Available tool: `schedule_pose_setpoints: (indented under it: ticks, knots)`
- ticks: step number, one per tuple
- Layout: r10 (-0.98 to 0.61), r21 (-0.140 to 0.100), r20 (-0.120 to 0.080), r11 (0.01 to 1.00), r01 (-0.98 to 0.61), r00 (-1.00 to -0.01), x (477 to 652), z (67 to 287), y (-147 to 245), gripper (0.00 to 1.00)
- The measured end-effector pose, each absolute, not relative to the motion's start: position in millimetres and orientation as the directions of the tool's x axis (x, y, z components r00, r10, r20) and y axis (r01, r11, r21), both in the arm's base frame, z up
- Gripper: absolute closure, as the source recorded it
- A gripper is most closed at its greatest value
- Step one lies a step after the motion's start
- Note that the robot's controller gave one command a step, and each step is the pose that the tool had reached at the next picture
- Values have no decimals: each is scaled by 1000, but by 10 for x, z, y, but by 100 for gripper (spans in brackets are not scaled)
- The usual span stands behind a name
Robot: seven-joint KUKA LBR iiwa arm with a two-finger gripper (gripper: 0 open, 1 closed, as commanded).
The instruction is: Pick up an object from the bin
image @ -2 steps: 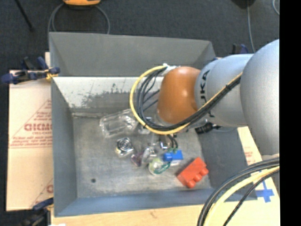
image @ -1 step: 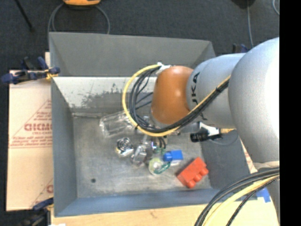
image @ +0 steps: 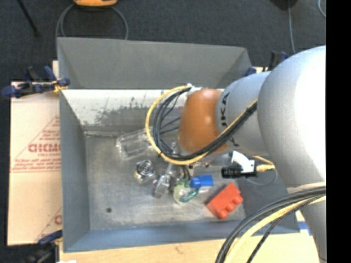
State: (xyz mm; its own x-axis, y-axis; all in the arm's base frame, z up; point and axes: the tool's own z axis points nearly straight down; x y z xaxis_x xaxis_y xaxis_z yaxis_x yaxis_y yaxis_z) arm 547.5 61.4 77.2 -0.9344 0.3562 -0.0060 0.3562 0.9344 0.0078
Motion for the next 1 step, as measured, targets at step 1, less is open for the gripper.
schedule_pose_setpoints:
  ticks: [1]
  knots:
    - [351, 5, -6, 936, 351, -936, 5496, 794, 622, 0]
